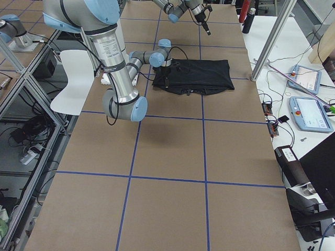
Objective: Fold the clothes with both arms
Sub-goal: 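Press the folded edge beside the collar with the right gripper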
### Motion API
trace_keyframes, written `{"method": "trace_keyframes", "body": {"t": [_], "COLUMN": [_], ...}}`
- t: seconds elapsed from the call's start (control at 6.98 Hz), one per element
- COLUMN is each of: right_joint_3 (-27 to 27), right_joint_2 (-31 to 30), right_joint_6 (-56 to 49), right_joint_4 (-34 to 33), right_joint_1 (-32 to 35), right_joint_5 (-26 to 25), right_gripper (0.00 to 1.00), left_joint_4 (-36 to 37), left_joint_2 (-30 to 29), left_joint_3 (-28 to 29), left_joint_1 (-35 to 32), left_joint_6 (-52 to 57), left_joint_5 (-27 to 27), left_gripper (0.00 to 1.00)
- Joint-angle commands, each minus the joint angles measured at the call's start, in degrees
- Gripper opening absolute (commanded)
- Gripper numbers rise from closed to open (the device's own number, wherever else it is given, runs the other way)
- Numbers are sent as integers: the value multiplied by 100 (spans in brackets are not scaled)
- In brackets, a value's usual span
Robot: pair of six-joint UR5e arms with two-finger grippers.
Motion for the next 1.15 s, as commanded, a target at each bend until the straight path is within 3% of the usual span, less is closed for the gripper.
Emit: {"method": "trace_keyframes", "body": {"t": [0.0, 0.14, 0.57, 0.72, 0.86, 1.0], "right_joint_3": [11, 37, 1062, 1091, 831, 437], "right_joint_2": [-20, -29, -1089, -970, -317, 99], "right_joint_6": [-49, -197, -664, -656, -647, -569], "right_joint_4": [-96, -218, -394, -499, -961, -975], "right_joint_1": [-11, 41, 191, 182, 234, 269], "right_joint_5": [-16, -16, -8, 36, 19, 19], "right_gripper": [100, 100, 100, 100, 100, 100], "left_joint_4": [0, -9, 0, 0, 0, 0], "left_joint_2": [10, 10, 10, 10, 19, 263], "left_joint_3": [-5, 3, -75, -84, -137, -355], "left_joint_1": [-3, -3, -3, -3, -12, -12], "left_joint_6": [0, -9, 0, 0, 0, 9], "left_joint_5": [-9, -105, -167, -167, -176, -411], "left_gripper": [100, 100, 100, 100, 100, 100]}}
